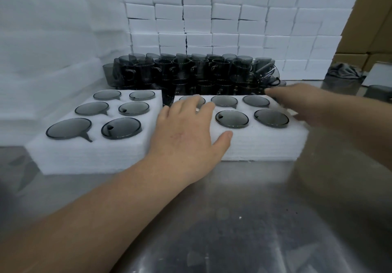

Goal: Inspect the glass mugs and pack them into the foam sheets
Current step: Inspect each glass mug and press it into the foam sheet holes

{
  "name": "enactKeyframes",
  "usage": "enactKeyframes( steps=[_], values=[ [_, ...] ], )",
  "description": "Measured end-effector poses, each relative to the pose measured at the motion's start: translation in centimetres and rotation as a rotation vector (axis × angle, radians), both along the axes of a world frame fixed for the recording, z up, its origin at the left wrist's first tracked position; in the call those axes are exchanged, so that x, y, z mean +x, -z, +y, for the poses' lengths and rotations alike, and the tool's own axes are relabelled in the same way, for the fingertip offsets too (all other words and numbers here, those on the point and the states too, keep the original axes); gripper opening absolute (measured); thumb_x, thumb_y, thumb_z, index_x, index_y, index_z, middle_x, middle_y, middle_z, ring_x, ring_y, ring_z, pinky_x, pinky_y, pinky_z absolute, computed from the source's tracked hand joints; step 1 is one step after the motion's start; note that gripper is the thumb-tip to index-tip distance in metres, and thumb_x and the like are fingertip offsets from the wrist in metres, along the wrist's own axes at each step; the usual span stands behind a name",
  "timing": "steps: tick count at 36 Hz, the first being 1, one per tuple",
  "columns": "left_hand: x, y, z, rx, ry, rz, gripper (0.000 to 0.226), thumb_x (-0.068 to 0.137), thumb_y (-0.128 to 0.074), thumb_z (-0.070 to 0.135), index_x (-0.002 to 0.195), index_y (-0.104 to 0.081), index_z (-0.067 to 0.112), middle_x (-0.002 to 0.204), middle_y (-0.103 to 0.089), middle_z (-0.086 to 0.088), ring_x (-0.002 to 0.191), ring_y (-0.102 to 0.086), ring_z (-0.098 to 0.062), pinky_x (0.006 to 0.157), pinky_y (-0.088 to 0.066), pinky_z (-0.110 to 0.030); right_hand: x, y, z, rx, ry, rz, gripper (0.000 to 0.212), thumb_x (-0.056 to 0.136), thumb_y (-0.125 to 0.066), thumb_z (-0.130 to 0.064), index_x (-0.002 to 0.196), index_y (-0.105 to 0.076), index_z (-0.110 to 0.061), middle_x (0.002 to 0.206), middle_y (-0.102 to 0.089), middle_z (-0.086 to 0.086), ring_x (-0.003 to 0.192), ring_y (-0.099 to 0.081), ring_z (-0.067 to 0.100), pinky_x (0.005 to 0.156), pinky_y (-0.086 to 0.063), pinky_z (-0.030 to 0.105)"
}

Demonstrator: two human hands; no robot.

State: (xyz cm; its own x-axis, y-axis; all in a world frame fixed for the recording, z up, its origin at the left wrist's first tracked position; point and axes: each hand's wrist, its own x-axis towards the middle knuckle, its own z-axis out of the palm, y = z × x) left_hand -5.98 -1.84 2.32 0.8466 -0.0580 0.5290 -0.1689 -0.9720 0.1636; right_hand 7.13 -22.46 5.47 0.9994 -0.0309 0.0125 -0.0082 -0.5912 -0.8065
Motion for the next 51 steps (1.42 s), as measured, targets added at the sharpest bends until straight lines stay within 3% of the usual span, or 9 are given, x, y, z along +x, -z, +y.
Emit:
enactKeyframes(
  steps=[7, 12, 20, 26, 30, 33, 38, 44, 51],
  values=[
    [0.2, 0.2, -0.1, -0.227, -0.068, 0.093, 0.064, 0.085, -0.037, 0.054, 0.140, -0.029, 0.024, 0.153, -0.013, -0.001, 0.138, -0.014, -0.019, 0.107, -0.021, -0.032, -3.0, 2.6, -2.2, 0.223, 0.103, 0.119, 0.023, 0.084, -0.059, -0.038, 0.085, -0.061, -0.015, 0.073, -0.062, 0.000, 0.060, -0.056, 0.014, 0.053, -0.042, 0.024],
    [0.4, -0.2, 0.2, -0.399, -0.110, 0.114, 0.061, 0.087, -0.042, 0.051, 0.139, -0.030, 0.021, 0.155, -0.008, 0.002, 0.135, -0.026, -0.023, 0.103, -0.027, -0.034, -3.7, 3.3, -1.7, 0.241, 0.133, 0.040, 0.047, 0.079, -0.054, -0.058, 0.103, -0.064, -0.018, 0.106, -0.063, 0.003, 0.101, -0.057, 0.026, 0.089, -0.041, 0.037],
    [0.8, -0.4, 0.3, -0.630, -0.132, 0.142, 0.058, 0.088, -0.047, 0.046, 0.138, -0.030, 0.021, 0.145, -0.029, 0.007, 0.107, -0.042, -0.013, 0.080, -0.026, -0.024, -5.1, 3.6, -2.0, 0.333, 0.031, 0.054, 0.088, 0.043, -0.060, -0.070, 0.115, -0.062, -0.019, 0.117, -0.063, -0.002, 0.113, -0.055, 0.021, 0.106, -0.034, 0.041],
    [1.1, -0.2, 0.6, -0.699, -0.121, 0.114, 0.055, 0.087, -0.050, 0.044, 0.137, -0.032, 0.027, 0.140, -0.038, 0.010, 0.107, -0.042, -0.012, 0.080, -0.027, -0.024, -6.0, 3.7, -2.0, 0.471, -0.065, 0.029, 0.038, 0.082, -0.059, -0.046, 0.101, -0.068, -0.014, 0.100, -0.072, 0.000, 0.099, -0.065, 0.020, 0.103, -0.039, 0.041],
    [1.1, -0.1, 0.5, -0.710, -0.117, 0.070, 0.059, 0.088, -0.048, 0.044, 0.141, -0.028, 0.028, 0.144, -0.033, 0.013, 0.111, -0.037, -0.005, 0.082, -0.023, -0.022, -6.4, 3.4, -1.8, 0.541, -0.095, 0.025, 0.033, 0.088, -0.053, -0.041, 0.101, -0.068, -0.014, 0.102, -0.071, 0.007, 0.104, -0.063, 0.029, 0.103, -0.039, 0.045],
    [1.0, 0.0, 0.5, -0.707, -0.098, 0.047, 0.057, 0.088, -0.047, 0.044, 0.140, -0.029, 0.029, 0.143, -0.034, 0.014, 0.105, -0.034, -0.001, 0.082, -0.022, -0.020, -6.5, 3.3, -1.8, 0.606, -0.087, 0.036, 0.035, 0.088, -0.054, -0.039, 0.107, -0.066, -0.013, 0.108, -0.069, 0.010, 0.107, -0.061, 0.030, 0.099, -0.041, 0.046],
    [0.9, 0.2, 0.4, -0.706, -0.051, 0.008, 0.055, 0.087, -0.047, 0.045, 0.138, -0.031, 0.031, 0.140, -0.037, 0.016, 0.096, -0.029, 0.005, 0.080, -0.022, -0.016, -6.1, 3.5, -2.1, 0.800, -0.118, 0.087, 0.022, 0.090, -0.051, -0.026, 0.098, -0.067, -0.013, 0.088, -0.074, 0.002, 0.073, -0.070, 0.013, 0.051, -0.054, 0.025],
    [1.2, 0.3, 0.5, -0.690, -0.047, -0.025, 0.054, 0.086, -0.048, 0.045, 0.136, -0.033, 0.031, 0.139, -0.037, 0.016, 0.089, -0.033, 0.004, 0.075, -0.022, -0.015, -5.7, 3.6, -2.2, 0.888, -0.197, 0.163, 0.029, 0.087, -0.042, -0.026, 0.096, -0.066, -0.013, 0.082, -0.072, 0.006, 0.068, -0.070, 0.019, 0.053, -0.054, 0.028],
    [1.5, 0.5, 0.8, -0.714, -0.014, -0.096, 0.046, 0.086, -0.050, 0.040, 0.130, -0.041, 0.029, 0.120, -0.040, 0.021, 0.087, -0.026, 0.017, 0.065, -0.025, -0.001, -5.5, 2.7, -3.3, 0.781, -0.152, 0.203, 0.064, 0.089, -0.039, -0.055, 0.047, -0.072, -0.019, 0.056, -0.068, 0.005, 0.046, -0.065, 0.019, 0.035, -0.047, 0.027]
  ],
)
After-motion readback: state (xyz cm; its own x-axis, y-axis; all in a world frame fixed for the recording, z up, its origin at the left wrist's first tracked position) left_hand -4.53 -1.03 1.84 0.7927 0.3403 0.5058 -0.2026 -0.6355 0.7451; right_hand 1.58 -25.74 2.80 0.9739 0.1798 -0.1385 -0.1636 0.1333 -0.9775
